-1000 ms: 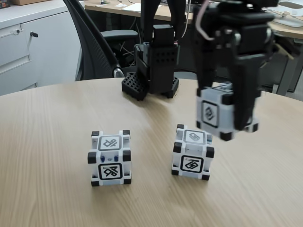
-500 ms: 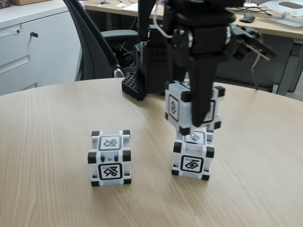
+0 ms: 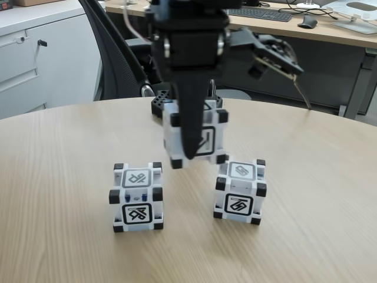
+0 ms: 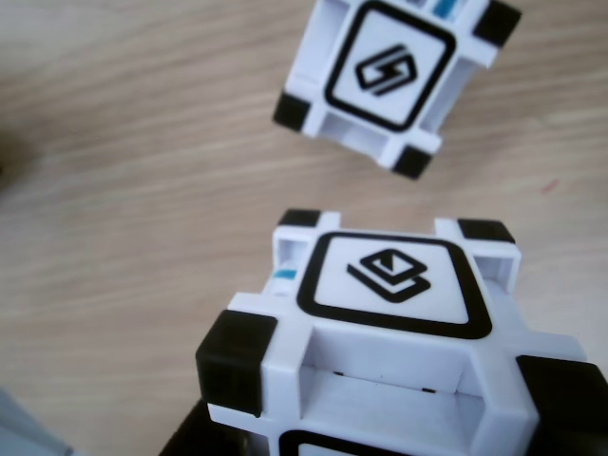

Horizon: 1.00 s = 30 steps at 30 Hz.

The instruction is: Stack cubes from left to right.

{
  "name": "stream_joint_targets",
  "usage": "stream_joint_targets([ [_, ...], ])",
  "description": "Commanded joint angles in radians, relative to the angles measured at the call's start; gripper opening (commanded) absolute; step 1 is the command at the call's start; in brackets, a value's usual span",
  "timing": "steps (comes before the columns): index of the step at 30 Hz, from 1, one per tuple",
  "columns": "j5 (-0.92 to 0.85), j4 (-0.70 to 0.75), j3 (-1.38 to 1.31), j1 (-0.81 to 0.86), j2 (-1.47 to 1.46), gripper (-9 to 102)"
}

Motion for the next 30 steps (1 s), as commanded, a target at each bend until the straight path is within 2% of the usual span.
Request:
stream_joint_targets([
  [1,-0.014,0.035,-0.008,0.048,0.044,2],
  [16,-0.074,0.029,-0.018,0.198,0.008,3],
  [24,-0.083,0.025,-0.026,0.21,-0.086,3],
  [30,-0.087,-0.071,-0.026,0.21,-0.074,3],
])
